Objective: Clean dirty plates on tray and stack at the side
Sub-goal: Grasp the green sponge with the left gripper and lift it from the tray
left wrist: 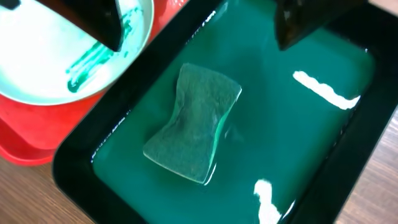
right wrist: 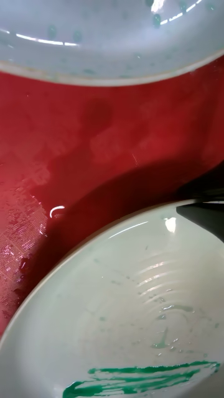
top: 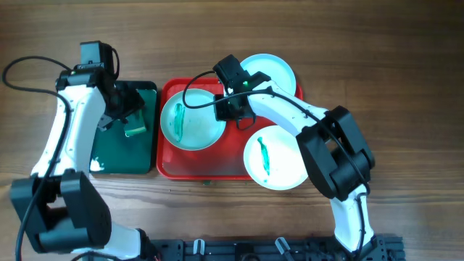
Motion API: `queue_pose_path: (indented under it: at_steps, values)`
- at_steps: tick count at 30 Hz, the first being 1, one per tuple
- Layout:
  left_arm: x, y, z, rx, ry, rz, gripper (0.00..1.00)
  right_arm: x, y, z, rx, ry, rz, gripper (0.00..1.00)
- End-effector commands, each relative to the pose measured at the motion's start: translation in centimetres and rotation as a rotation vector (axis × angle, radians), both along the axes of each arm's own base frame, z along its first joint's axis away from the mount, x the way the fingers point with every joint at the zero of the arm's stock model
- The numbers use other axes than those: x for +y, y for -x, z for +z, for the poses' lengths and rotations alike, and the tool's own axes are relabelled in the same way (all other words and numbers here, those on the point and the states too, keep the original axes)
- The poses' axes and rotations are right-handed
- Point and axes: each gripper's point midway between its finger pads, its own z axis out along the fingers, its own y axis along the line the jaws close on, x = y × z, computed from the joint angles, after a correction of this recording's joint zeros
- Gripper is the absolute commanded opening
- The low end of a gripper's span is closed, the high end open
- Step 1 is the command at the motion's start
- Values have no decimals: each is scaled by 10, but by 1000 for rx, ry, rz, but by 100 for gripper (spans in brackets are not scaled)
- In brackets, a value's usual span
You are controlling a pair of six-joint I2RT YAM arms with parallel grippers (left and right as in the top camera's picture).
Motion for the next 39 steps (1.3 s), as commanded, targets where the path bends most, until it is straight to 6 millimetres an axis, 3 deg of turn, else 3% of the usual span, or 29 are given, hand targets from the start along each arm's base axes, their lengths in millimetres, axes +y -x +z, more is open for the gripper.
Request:
queue_pose_path:
  at_steps: [1, 4, 11, 15, 22, 30, 39]
  values:
    - [5, -2, -11, 22, -32, -63, 65, -5, 3, -21, 17, 60, -15, 4]
    - [5, -3, -18, 46, -43, -127, 68, -5, 3, -21, 16, 60, -15, 4]
    - [5, -3, -50, 121, -31, -135, 35, -5, 2, -21, 12, 59, -8, 4]
    - [5, -5, -58, 135, -33, -163, 32, -5, 2, -21, 11, 60, -4, 4]
    - [8, -10, -67, 144, -55, -237, 35, -5, 2, -21, 7, 61, 6, 4]
    - [8, -22, -81, 123, -60, -262, 23, -5, 2, -21, 7, 61, 7, 4]
    - [8, -18, -92, 143, -56, -263, 23, -5, 2, -21, 6, 62, 8, 4]
